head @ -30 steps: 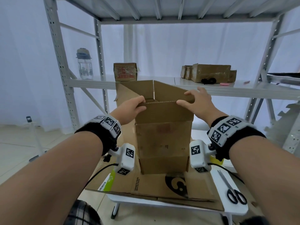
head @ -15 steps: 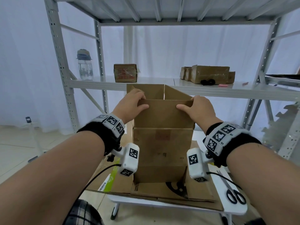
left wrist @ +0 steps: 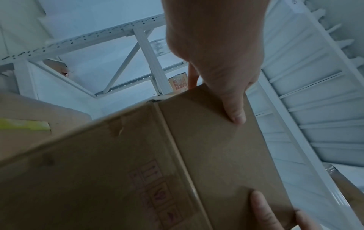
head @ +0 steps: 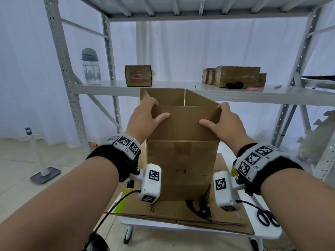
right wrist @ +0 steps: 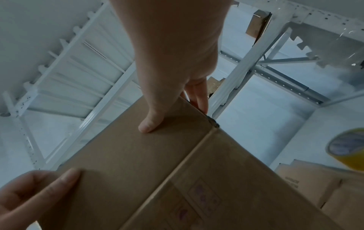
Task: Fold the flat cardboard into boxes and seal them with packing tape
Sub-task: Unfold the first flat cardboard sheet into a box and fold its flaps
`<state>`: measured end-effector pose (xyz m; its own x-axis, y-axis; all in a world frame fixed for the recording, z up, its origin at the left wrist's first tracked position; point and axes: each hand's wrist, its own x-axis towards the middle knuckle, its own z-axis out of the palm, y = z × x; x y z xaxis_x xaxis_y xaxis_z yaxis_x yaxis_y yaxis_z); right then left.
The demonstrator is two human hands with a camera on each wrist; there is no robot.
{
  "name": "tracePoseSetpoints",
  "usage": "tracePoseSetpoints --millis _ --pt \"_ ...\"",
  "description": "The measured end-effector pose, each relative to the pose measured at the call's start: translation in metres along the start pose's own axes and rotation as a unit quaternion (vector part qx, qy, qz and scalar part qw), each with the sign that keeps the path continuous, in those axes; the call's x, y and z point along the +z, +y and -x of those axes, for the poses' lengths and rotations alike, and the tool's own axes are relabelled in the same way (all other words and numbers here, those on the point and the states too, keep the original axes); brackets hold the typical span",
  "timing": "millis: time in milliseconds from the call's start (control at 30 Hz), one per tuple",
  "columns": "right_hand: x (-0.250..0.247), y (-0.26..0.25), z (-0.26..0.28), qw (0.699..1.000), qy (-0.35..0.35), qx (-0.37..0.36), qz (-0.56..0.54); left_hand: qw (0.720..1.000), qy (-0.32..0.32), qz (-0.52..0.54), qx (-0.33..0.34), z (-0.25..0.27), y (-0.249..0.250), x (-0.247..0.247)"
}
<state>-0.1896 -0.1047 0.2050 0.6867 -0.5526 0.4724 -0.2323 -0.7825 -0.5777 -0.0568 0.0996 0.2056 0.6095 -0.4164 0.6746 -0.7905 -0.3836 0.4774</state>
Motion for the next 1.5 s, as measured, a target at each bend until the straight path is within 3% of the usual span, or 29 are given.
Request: tracePoseSetpoints --millis 100,200,333,600,767,900,1000,1067,1133,1233,1500 --pt "0.007 0.003 0.006 0.999 0.036 0.01 0.0 0.999 0.042 0.019 -0.016 0.004 -0.004 0.007" --pt "0.015 0.006 0.011 0.996 0.067 0.04 -0.041 0.999 0.037 -0.005 -0.012 0.005 -0.005 0.008" --pt "0.026 0.015 0.017 0.998 0.041 0.042 -0.025 0.999 0.035 -0.002 -0.041 0.003 -0.011 0.002" --pt "0.033 0.014 0.021 0.998 0.05 0.04 0.001 0.982 0.03 0.128 -0.137 0.022 -0.034 -0.002" --pt "0.035 0.003 0.023 0.987 0.087 -0.021 0.131 0.987 0.056 0.091 -0.119 0.027 -0.037 0.002" --pt "0.038 0.003 0.022 0.95 0.1 -0.144 0.26 0.993 0.058 0.029 -0.102 0.027 -0.03 0.006" --pt "0.045 0.002 0.021 0.936 0.026 -0.207 0.285 0.997 0.006 -0.039 -0.063 0.028 -0.02 0.012" --pt "0.052 0.0 0.021 0.942 -0.072 -0.2 0.262 0.994 -0.039 -0.093 -0.04 0.031 -0.018 0.02" --pt "0.058 0.0 0.022 0.942 -0.119 -0.179 0.259 0.988 -0.075 -0.122 -0.058 0.036 -0.02 0.029" --pt "0.064 0.003 0.024 0.945 -0.142 -0.163 0.247 0.984 -0.093 -0.122 -0.096 0.045 -0.024 0.036" --pt "0.059 -0.002 0.021 0.958 -0.136 -0.152 0.202 0.987 -0.079 -0.119 -0.079 0.05 -0.035 0.037"
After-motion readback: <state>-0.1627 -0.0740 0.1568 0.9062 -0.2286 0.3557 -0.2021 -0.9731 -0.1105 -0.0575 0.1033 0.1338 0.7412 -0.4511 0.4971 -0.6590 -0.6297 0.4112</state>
